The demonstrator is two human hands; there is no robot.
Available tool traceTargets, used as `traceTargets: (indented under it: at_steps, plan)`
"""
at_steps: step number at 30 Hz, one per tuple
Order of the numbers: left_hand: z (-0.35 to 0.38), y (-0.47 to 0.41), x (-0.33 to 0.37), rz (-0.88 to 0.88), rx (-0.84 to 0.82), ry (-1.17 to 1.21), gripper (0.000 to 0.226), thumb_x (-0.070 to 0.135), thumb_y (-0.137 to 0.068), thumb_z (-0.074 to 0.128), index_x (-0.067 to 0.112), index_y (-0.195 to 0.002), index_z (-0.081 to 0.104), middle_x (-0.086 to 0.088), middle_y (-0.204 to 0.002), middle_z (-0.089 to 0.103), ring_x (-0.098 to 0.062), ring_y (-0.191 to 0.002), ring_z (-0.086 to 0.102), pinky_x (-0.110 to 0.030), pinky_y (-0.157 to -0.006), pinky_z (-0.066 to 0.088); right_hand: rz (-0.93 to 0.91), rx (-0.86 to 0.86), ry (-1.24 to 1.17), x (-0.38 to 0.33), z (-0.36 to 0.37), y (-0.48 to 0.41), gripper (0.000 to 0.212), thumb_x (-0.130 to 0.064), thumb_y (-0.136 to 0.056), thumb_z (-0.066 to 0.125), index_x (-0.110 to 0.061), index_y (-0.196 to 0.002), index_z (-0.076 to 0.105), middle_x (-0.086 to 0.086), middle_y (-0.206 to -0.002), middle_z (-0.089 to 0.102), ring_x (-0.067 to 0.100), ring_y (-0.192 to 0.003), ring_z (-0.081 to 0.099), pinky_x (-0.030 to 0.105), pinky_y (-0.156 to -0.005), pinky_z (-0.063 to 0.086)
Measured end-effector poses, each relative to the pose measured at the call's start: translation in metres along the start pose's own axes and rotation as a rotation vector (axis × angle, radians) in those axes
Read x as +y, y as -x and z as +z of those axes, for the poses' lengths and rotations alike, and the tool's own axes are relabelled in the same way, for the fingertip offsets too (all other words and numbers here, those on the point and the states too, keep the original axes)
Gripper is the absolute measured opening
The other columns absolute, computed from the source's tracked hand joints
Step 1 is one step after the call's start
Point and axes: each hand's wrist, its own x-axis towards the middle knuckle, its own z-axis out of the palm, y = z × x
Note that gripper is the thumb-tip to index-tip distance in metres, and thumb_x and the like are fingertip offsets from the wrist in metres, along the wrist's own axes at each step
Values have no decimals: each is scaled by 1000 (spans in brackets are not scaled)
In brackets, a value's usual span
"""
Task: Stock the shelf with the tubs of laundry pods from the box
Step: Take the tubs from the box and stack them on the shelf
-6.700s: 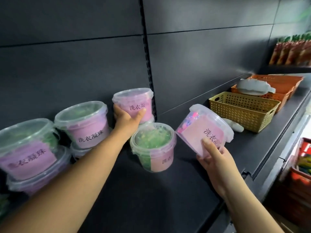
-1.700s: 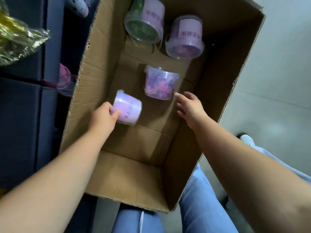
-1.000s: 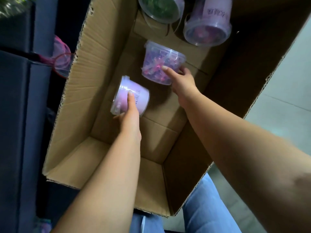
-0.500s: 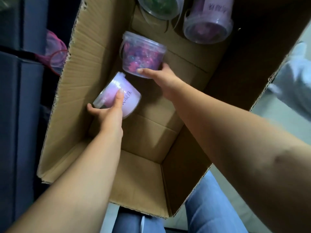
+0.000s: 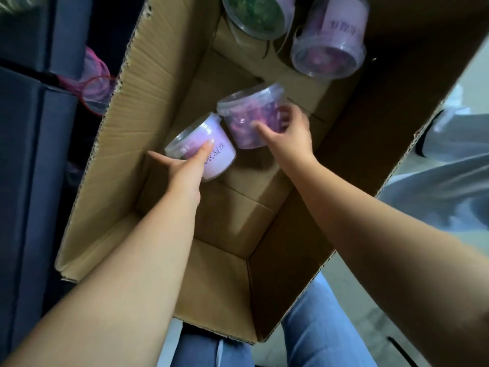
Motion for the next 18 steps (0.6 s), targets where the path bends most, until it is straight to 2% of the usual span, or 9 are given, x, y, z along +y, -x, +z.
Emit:
traceTargets:
  at_steps: [3,5,6,9,12,14,16,17,18]
  plan:
    - [-6,-3,-2,29,-33,43,117,23,-76,74,26,-144,-22,-3,-148,33,-19,-126,44,-40,-112,28,203,-123,-416,-3,-2,-11,29,-25,-83,68,-13,-103,51,2,-91,58,3,-67,59,13,-56,46]
    - [-11,-1,-6,57,-41,70,114,19,-77,73,27,-145,-17,-4,-151,25,-17,-128,41,-37,-112,27,324,-152,-533,2,-3,-21,30,-25,-83,68,-11,-103,50,1,-78,54,-2,-46,52,13,-43,41]
    - [-13,2,-9,75,-31,79,110,19,-77,73,27,-146,-13,-5,-151,25,-16,-126,42,-34,-109,29,352,-169,-514,2,-5,-25,38,-28,-82,69,-9,-109,50,1,-79,54,0,-48,52,13,-44,41]
    - [-14,16,-19,145,48,45,88,19,-81,69,23,-144,9,-8,-137,46,-9,-103,49,-22,-88,35,329,-246,-360,5,-4,-34,71,-45,-73,73,-7,-127,47,6,-112,62,14,-88,61,18,-60,43]
    - [-15,20,-29,114,132,103,64,21,-81,69,15,-128,26,-4,-119,55,-10,-91,51,-22,-84,39,302,-301,-301,-5,5,-33,103,-55,-62,77,-3,-139,32,6,-135,48,20,-118,51,25,-90,44]
    - [-15,17,-33,53,128,181,56,24,-79,71,14,-116,30,0,-108,54,-11,-92,51,-27,-92,42,309,-339,-316,-4,14,-35,136,-69,-36,79,-4,-143,27,9,-139,46,22,-124,49,35,-105,39]
    - [-15,13,-33,17,109,215,56,29,-79,71,13,-114,31,7,-97,49,-11,-96,50,-29,-94,41,306,-330,-347,5,22,-40,150,-75,-18,77,-5,-142,30,11,-138,49,24,-122,52,39,-106,40]
    - [-15,11,-32,10,102,227,59,31,-78,71,11,-118,32,9,-96,47,-11,-98,50,-28,-94,40,307,-314,-345,3,20,-36,147,-74,-23,78,-5,-142,29,12,-138,48,24,-123,51,38,-106,40]
    - [-17,9,-31,9,95,236,62,31,-78,71,8,-121,33,8,-99,48,-11,-100,50,-28,-95,39,311,-296,-340,-3,15,-30,138,-69,-35,81,-5,-144,25,12,-140,45,24,-124,49,35,-106,38]
